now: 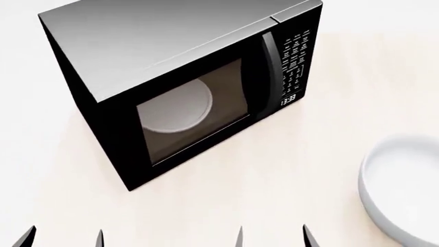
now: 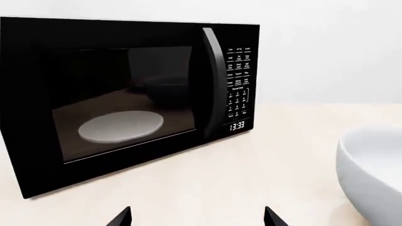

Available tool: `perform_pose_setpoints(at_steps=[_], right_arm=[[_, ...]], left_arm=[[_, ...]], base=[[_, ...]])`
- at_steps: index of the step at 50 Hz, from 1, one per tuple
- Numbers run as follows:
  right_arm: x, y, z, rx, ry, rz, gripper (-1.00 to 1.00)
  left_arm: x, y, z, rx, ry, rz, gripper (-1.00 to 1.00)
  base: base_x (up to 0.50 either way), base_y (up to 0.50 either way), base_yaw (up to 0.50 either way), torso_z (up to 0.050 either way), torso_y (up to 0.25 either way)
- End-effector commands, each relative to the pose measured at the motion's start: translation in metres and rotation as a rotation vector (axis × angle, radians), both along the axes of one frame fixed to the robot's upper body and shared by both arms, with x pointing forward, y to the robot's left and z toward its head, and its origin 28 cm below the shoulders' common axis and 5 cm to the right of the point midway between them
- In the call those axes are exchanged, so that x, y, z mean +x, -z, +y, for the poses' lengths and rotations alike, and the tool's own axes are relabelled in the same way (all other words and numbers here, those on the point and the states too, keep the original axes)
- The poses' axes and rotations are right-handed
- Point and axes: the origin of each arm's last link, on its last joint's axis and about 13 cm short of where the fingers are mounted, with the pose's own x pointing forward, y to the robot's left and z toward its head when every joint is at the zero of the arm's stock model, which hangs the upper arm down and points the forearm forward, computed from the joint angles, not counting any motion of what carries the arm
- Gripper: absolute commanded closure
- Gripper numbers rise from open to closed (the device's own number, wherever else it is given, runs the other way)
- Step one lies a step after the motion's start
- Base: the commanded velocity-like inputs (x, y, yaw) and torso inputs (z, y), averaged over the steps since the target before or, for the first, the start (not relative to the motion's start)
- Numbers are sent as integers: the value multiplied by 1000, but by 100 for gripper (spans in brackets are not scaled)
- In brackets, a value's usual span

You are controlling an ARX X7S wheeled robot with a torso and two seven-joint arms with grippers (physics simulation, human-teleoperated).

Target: Open the microwave.

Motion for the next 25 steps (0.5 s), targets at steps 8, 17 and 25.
perform_pose_setpoints(at_steps=[8,17,25], right_arm=[[-2,-2,3,4,-16,-3,-100],[5,-19,4,47,-47,8,-100],[27,-49,1,60,-89,1,-100]], left_arm=[[1,1,-1,-2,7,-5,-100],[-1,-1,-1,-20,25,-12,-100],[-1,-4,1,-30,8,-20,-100]], base=[[0,0,0,0,-212],[0,0,0,0,-26],[0,0,0,0,0]])
